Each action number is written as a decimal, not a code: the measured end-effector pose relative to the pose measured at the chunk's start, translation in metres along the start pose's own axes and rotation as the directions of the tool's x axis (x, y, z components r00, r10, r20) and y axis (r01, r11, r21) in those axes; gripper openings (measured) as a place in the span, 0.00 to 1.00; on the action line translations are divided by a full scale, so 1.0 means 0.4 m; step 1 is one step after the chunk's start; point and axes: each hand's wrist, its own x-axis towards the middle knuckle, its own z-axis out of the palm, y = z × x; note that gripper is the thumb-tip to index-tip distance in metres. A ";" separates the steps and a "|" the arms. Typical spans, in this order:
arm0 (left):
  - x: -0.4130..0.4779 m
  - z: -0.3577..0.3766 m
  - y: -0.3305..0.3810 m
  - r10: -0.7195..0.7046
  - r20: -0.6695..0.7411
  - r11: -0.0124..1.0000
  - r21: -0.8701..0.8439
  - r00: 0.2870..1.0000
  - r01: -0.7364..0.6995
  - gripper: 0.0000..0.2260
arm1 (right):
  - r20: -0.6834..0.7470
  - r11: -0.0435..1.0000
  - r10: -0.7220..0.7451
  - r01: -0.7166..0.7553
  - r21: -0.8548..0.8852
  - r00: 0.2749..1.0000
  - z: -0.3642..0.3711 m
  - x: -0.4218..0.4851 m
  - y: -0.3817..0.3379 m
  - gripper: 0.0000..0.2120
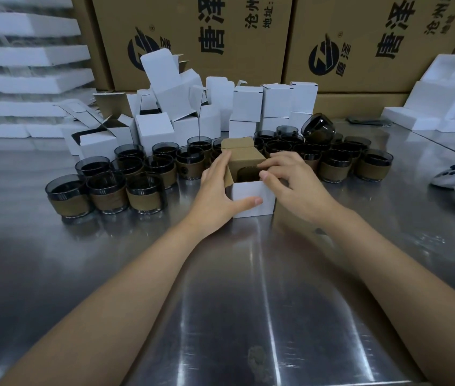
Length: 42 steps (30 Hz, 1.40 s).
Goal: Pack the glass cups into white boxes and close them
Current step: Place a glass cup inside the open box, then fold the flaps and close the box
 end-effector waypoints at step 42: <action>0.018 -0.006 0.061 -0.339 -0.135 0.766 -0.615 0.931 0.189 0.28 | 0.025 0.596 0.391 -0.273 0.755 0.920 0.054 0.010 -0.003 0.29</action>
